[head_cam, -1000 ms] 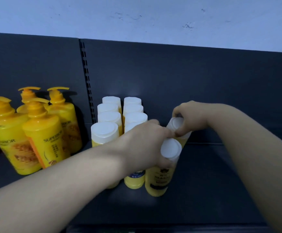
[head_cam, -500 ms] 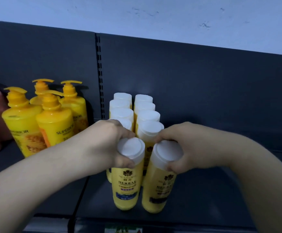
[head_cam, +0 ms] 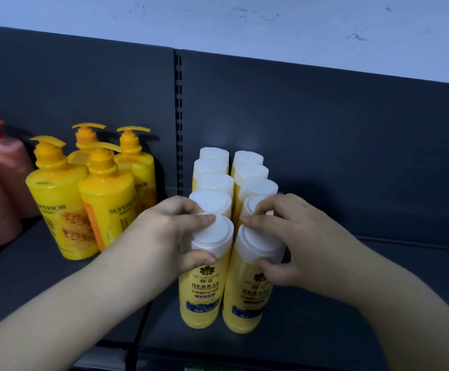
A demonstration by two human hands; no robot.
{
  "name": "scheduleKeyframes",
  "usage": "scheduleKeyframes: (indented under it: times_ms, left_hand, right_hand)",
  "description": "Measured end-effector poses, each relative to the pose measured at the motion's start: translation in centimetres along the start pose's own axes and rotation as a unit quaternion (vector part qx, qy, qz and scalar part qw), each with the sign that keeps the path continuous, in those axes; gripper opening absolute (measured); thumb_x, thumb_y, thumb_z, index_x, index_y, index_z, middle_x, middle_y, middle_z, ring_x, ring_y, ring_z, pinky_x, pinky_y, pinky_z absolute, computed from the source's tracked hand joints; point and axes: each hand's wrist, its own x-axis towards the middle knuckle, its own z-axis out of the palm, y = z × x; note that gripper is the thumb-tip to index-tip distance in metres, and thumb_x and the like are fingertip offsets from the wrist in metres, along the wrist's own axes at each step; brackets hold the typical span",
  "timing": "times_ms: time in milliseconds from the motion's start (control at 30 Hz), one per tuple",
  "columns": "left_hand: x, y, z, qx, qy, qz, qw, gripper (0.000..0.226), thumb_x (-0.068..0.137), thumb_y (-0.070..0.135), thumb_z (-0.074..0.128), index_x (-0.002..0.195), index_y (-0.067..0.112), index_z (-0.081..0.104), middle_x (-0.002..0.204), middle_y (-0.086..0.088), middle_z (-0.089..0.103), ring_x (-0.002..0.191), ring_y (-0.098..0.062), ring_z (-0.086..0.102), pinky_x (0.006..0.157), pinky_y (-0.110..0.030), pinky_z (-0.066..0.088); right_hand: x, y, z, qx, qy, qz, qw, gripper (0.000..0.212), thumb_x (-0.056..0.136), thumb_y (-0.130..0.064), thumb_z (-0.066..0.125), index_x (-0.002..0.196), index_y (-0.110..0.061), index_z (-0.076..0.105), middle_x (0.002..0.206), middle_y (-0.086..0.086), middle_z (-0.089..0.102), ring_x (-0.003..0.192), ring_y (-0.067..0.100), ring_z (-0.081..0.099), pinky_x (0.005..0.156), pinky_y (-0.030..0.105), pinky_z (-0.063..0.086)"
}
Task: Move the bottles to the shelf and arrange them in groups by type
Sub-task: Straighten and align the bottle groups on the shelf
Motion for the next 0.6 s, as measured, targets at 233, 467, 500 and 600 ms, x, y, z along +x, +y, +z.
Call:
scheduleKeyframes:
  times_ms: [233, 467, 500, 600]
  left_hand:
    - [0.2, -0.4, -0.3, 0.03, -0.013, 0.035, 0.999, 0.062, 0.056, 0.052, 0.072, 0.102, 0.01, 0.072, 0.097, -0.003, 0.065, 0.085, -0.017, 0.065, 0.073, -0.02, 0.051]
    - [3.3, 0.8, -1.5, -0.059, 0.03, -0.004, 0.998, 0.044, 0.086, 0.06, 0.035, 0.1, 0.029, 0.063, 0.113, 0.012, 0.049, 0.107, 0.0, 0.045, 0.087, -0.001, 0.029]
    - [4.5, 0.7, -1.2, -0.042, 0.053, -0.008, 0.998, 0.042, 0.094, 0.049, 0.035, 0.113, 0.023, 0.062, 0.123, 0.008, 0.051, 0.115, -0.002, 0.043, 0.092, -0.001, 0.026]
    - [8.8, -0.9, 0.0, 0.002, -0.008, -0.104, 0.995, 0.041, 0.101, 0.023, 0.032, 0.138, 0.007, 0.04, 0.148, -0.008, 0.037, 0.136, -0.018, 0.032, 0.106, -0.019, 0.021]
  right_hand:
    - [0.2, 0.2, 0.0, -0.009, -0.04, 0.006, 0.999, 0.07, 0.071, -0.055, 0.069, 0.133, -0.038, 0.041, 0.12, -0.018, 0.033, 0.107, 0.001, 0.028, 0.096, 0.019, 0.034]
    - [2.6, 0.8, -2.0, 0.196, -0.034, 0.106, 0.974, 0.076, 0.072, -0.074, 0.037, 0.135, -0.032, 0.044, 0.133, -0.024, 0.035, 0.124, -0.005, 0.032, 0.103, 0.02, 0.031]
    - [3.5, 1.3, -1.8, 0.203, -0.014, 0.129, 0.971, 0.073, 0.079, -0.067, 0.034, 0.139, -0.027, 0.041, 0.14, -0.017, 0.035, 0.129, 0.0, 0.032, 0.108, 0.024, 0.029]
    - [6.7, 3.0, -0.6, 0.182, -0.016, 0.181, 0.966, 0.054, 0.1, -0.042, 0.027, 0.147, -0.018, 0.027, 0.157, -0.005, 0.017, 0.143, 0.008, 0.014, 0.114, 0.026, 0.012]
